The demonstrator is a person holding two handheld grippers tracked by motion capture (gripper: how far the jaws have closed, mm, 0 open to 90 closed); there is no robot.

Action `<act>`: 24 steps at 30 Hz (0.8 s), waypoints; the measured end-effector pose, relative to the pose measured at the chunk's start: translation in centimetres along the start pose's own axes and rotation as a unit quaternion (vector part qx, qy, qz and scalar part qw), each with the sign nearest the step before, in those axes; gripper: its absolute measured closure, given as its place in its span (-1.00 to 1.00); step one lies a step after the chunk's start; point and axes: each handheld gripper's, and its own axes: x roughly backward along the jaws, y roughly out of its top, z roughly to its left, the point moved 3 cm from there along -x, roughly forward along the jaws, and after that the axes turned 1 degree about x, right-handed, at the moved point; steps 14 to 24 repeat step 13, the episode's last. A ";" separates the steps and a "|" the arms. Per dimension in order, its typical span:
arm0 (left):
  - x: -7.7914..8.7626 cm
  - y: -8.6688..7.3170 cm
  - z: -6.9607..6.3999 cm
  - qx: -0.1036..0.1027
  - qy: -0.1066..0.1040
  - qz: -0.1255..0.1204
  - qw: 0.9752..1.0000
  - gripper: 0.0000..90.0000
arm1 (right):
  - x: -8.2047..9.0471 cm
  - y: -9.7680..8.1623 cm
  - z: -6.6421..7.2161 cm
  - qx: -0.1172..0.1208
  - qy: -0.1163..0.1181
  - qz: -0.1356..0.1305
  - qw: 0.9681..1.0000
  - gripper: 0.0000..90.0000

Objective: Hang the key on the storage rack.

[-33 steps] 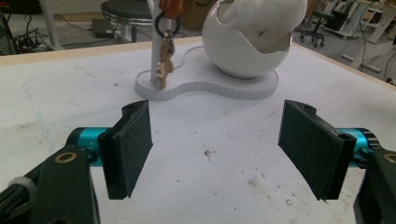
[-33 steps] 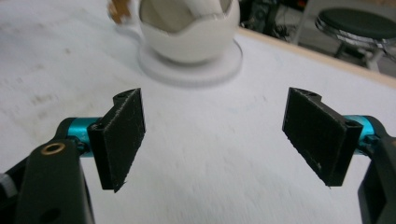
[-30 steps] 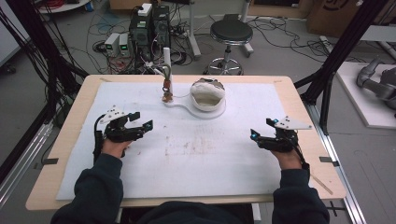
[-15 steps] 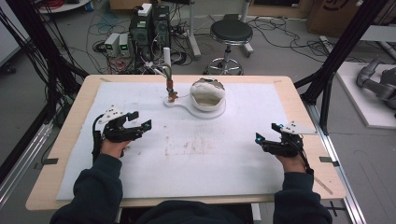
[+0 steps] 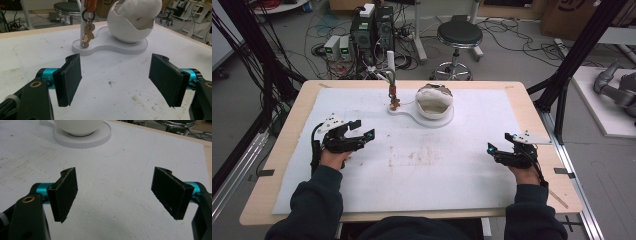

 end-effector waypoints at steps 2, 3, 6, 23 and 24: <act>0.0 0.0 0.0 -0.001 -0.001 0.001 1.000 -0.42 | 0.0 0.0 -0.1 0.000 0.000 -0.002 1.000 -0.52; 0.0 0.0 -0.1 0.000 -0.001 0.001 1.000 -0.42 | 0.1 0.0 -0.1 0.000 -0.001 -0.003 1.000 -0.52; 0.0 0.0 -0.1 0.000 0.000 0.001 1.000 -0.42 | 0.1 0.0 -0.2 0.000 -0.002 -0.004 1.000 -0.52; -0.1 0.0 0.0 0.001 0.000 0.000 1.000 -0.42 | 0.2 0.0 -0.4 0.000 -0.002 -0.006 1.000 -0.52; -0.1 0.0 0.0 0.001 0.000 0.000 1.000 -0.42 | 0.2 0.0 -0.4 0.000 -0.002 -0.006 1.000 -0.52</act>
